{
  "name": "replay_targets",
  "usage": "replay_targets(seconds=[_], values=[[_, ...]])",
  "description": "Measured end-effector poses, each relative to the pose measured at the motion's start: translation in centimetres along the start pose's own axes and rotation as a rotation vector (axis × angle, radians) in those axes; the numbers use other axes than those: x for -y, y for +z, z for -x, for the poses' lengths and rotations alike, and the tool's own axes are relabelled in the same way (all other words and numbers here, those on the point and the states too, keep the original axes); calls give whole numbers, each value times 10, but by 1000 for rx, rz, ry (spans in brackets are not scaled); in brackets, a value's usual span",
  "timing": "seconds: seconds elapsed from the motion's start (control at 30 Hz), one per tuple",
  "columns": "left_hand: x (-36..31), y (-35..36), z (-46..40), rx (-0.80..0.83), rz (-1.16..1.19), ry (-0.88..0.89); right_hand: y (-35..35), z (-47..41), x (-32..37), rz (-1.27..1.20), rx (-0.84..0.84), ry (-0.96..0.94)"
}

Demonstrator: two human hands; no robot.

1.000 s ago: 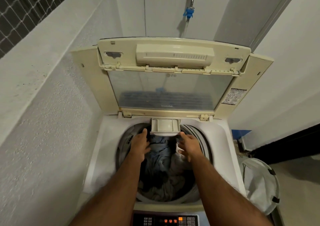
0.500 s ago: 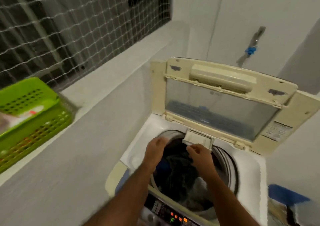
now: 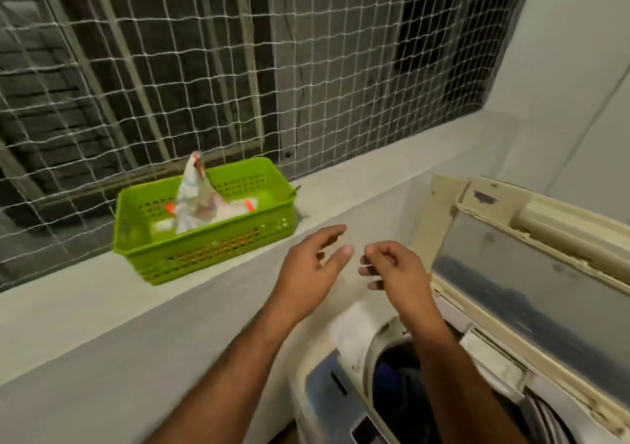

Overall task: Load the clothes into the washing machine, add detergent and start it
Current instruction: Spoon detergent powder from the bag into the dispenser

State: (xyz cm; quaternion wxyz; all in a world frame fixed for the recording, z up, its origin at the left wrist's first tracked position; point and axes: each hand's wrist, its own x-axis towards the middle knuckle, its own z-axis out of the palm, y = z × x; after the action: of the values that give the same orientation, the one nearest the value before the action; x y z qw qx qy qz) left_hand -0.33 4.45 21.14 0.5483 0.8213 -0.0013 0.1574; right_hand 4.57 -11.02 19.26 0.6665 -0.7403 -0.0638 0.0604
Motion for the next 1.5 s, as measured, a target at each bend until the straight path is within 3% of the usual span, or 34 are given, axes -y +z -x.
replay_targets(seconds=[0.27,0.4,0.7,0.83,1.0,1.1,1.27,1.5], values=[[-28,-115,-19,-80,-294,344,78,-39,72,-64,-2,-176],[-20,-164,-31,-79,-437,419,104,-61,81,31,-78,-211],[22,-235,-37,-12,-644,213,138,-82,95,261,-162,-328],[24,-241,-29,77,-669,62,152,-84,104,468,-97,-353],[25,-241,-29,99,-637,19,166,-86,112,822,-148,-400],[25,-241,-30,95,-629,13,168,-88,122,733,-191,-471],[28,-239,-30,109,-648,-60,184,-106,130,529,0,-334],[25,-238,-31,112,-779,-39,215,-123,123,571,104,-216]])
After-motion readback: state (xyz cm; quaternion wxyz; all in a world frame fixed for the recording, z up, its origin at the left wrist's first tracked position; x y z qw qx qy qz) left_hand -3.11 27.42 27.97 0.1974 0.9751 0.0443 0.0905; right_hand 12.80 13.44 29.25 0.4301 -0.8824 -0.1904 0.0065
